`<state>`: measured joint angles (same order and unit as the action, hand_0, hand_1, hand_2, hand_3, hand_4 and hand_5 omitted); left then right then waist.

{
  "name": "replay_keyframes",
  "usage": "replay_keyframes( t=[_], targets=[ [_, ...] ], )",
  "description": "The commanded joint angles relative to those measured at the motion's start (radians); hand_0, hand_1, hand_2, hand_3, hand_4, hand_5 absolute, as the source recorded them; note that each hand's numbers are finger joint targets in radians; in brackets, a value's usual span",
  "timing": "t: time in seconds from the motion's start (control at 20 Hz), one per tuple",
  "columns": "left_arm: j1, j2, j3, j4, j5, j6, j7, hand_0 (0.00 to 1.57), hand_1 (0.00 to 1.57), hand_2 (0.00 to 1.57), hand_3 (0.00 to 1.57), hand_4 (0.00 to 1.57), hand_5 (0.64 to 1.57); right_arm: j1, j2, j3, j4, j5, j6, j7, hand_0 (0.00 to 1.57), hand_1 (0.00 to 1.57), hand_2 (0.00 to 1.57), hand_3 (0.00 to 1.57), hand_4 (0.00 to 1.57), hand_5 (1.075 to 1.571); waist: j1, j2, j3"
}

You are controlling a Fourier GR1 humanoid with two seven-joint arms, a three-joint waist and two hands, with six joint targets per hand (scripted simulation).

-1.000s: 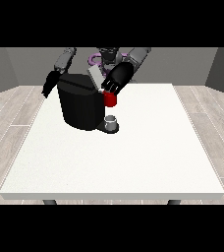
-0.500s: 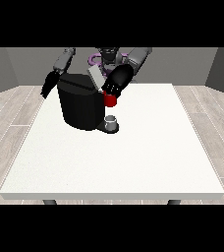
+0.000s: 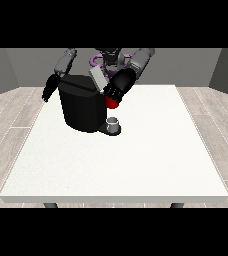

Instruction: Insert the coffee pod into the coffee machine and close the lid

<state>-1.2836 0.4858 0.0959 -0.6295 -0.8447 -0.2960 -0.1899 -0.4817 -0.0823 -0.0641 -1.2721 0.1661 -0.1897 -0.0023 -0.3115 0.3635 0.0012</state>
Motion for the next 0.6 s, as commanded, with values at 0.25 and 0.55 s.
replay_keyframes(
  t=[0.25, 0.55],
  targets=[
    [-0.003, 0.043, 0.033, 0.026, 0.008, 0.039, -0.095, 1.21, 1.21, 1.19, 0.97, 0.00, 1.571, -0.004, 0.035, 0.043, -0.042, 0.048, -0.051, 0.047, 0.00, 0.00, 0.00, 0.00, 0.07, 1.571, -0.013, 0.022, -0.0018],
    [-0.007, 0.046, 0.004, -0.004, -0.024, 0.052, -0.113, 1.14, 1.14, 1.12, 0.84, 0.00, 1.571, 0.015, 0.001, 0.012, 0.001, 0.020, -0.012, -0.024, 0.00, 0.00, 0.00, 0.00, 0.19, 1.571, -0.010, 0.032, -0.0009]
  ],
)
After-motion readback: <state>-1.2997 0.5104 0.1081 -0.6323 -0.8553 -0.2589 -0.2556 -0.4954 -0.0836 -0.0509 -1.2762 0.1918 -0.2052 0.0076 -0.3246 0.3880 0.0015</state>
